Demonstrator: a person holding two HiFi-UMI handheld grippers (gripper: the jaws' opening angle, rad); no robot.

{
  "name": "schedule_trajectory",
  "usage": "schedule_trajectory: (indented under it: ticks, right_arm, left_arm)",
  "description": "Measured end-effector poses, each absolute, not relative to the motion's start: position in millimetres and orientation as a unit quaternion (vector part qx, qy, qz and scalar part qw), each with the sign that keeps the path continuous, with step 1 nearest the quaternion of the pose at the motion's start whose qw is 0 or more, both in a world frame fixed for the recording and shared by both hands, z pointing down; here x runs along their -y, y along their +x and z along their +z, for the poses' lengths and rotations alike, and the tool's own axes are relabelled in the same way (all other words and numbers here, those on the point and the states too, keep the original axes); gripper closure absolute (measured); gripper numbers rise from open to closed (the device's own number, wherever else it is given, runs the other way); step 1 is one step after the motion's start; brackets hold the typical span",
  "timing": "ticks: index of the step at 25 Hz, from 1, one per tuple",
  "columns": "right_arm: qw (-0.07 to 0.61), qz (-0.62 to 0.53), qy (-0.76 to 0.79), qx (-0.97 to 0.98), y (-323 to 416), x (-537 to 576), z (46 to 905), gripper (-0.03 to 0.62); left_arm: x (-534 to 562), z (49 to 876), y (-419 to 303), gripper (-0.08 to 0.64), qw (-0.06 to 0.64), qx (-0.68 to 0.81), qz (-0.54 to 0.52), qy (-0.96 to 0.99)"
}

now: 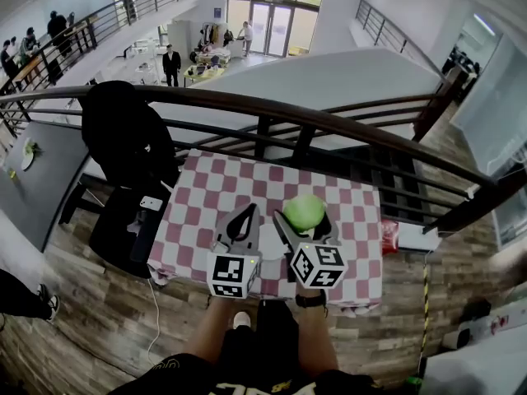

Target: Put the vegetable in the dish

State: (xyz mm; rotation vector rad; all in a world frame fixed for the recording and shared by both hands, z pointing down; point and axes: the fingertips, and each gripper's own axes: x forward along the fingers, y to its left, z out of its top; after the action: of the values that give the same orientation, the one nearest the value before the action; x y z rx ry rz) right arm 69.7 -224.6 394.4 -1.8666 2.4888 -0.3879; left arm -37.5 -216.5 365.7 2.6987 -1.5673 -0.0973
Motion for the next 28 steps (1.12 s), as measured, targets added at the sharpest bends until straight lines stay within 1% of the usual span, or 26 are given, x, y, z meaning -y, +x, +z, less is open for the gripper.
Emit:
schedule_trajectory:
  ticks: [3,6,13,28]
  right_arm:
    - [-0.023,-0.15,-0.59,-0.793,70.1,229.1,425.0,0.081]
    - [-0.03,-0.185,-0.59,-0.785,70.7,237.0,449.7,0.081]
    - [-0.077,-0.222,-0.57,-0.787,61.4,245.1,499.7,0.081]
    - [-0.215,-0.302,-0.543,-0.753,55.2,237.1,631.5,0.081]
  left_arm:
    - [223.3,382.7,-34.0,0.542,0.02,0.504,-0.014,0.863]
    - [231.9,404.7,-33.7,0.541,0.036,0.503,0.002,0.863]
    - [246.4,455.2,-37.2,0.543,0.076,0.507,0.026,0.858]
    - [249.5,554.5,-45.3,0.543,0.169,0.514,0.073,0.838]
